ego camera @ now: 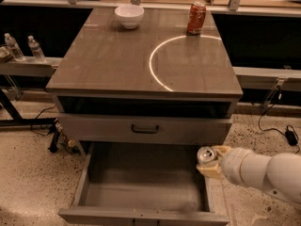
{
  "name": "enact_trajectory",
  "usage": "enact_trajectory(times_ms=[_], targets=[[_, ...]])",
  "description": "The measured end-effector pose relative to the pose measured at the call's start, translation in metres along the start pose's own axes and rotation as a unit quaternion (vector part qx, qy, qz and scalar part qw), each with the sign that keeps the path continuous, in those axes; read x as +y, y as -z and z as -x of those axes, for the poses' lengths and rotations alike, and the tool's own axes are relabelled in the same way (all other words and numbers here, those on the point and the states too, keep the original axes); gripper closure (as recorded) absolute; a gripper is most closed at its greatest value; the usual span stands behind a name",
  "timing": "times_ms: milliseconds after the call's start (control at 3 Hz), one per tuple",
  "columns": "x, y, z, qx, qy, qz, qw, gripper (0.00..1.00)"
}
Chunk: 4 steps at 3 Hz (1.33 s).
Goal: Pick 7up can from middle drawer and place on counter
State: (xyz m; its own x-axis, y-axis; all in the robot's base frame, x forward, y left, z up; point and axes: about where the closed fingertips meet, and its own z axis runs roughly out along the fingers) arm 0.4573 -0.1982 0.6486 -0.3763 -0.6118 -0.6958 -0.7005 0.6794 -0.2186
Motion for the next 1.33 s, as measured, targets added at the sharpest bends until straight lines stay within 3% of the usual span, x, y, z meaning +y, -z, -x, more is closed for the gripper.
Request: enact_trajectory(times_ms=[333,667,1000,1333], targets=[[-0.025,0.067,0.052,-0.005,0.009,-0.043,0.9990,1.00],[-0.045,0.146,0.126,-0.023,0.025,-0.081,0.9962,1.00],[-0.045,0.146,0.126,-0.023,0.025,-0.081,0.9962,1.00],[-0.048,0.135,0.149,-0.031,0.029,-0.079,0.9960,1.00]])
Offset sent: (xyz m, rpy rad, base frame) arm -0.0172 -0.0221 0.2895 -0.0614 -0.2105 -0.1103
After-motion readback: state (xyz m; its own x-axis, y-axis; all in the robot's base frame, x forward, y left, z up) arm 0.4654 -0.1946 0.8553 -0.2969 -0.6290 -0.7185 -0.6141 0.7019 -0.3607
